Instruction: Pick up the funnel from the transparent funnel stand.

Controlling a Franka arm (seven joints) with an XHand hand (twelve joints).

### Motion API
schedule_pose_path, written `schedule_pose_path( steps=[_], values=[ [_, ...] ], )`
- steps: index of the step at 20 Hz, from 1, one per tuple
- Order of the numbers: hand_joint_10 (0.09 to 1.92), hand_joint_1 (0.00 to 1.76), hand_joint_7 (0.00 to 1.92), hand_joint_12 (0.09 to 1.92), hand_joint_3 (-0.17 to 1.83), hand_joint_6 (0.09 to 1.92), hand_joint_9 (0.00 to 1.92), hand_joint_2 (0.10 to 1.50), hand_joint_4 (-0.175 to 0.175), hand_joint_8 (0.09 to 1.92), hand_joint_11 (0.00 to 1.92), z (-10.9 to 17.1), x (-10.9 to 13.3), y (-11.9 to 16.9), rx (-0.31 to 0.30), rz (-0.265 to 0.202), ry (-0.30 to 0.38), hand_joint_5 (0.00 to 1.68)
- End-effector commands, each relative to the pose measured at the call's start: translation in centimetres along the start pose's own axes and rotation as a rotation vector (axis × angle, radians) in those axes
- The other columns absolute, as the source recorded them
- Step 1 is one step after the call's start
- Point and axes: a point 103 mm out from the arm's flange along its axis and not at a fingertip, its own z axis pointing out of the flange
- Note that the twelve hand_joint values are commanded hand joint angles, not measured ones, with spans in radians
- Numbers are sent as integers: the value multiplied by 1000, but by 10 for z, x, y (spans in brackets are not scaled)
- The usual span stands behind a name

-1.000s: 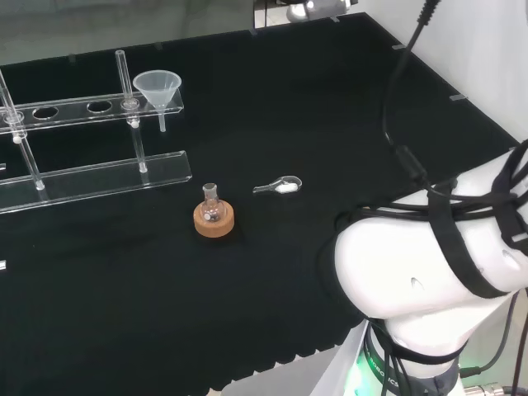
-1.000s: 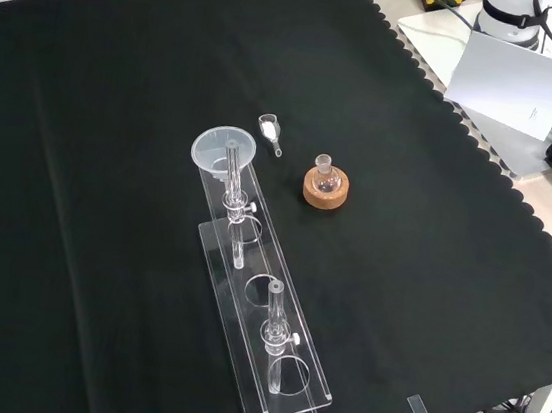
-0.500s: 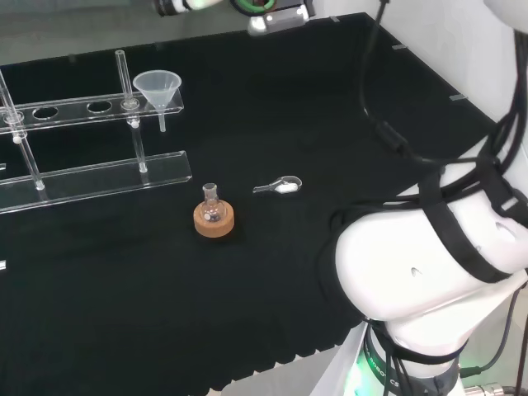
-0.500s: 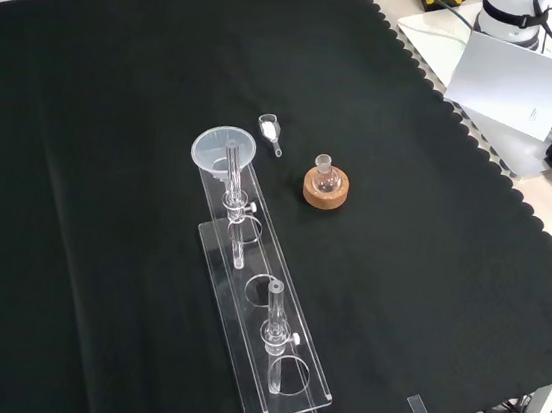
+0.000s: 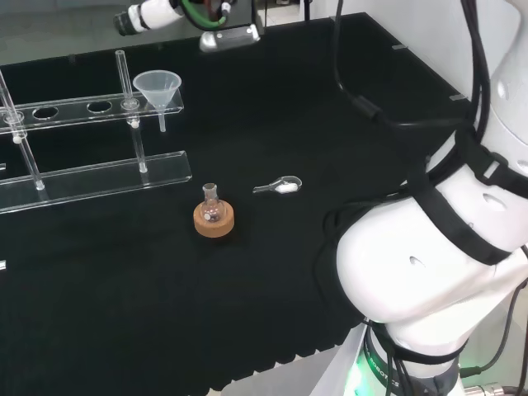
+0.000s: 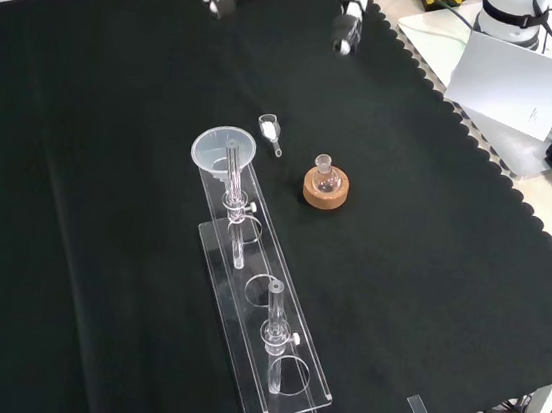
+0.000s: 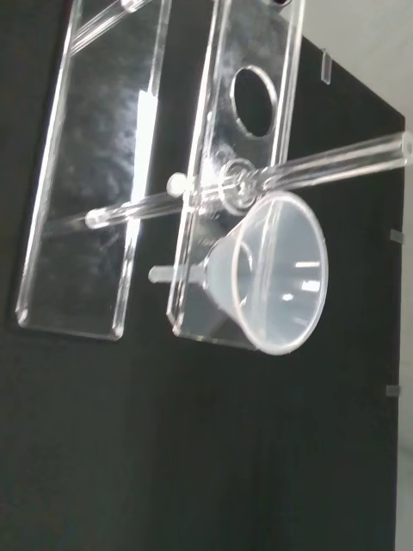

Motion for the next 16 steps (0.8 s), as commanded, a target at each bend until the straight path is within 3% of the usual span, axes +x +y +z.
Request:
schedule_pose_path(
  steps=[1,4,10,16],
  values=[
    [87,187,0,87,47,87,0,654,-13,87,0,13,21,20,29,34,54,0],
    [87,195,0,87,45,87,0,653,-16,87,0,18,19,28,56,53,77,0],
    [87,245,0,87,47,87,0,665,-17,87,0,30,19,42,112,53,25,0],
    [87,300,0,87,44,87,0,672,-15,87,0,34,20,51,86,32,-51,0]
  ],
)
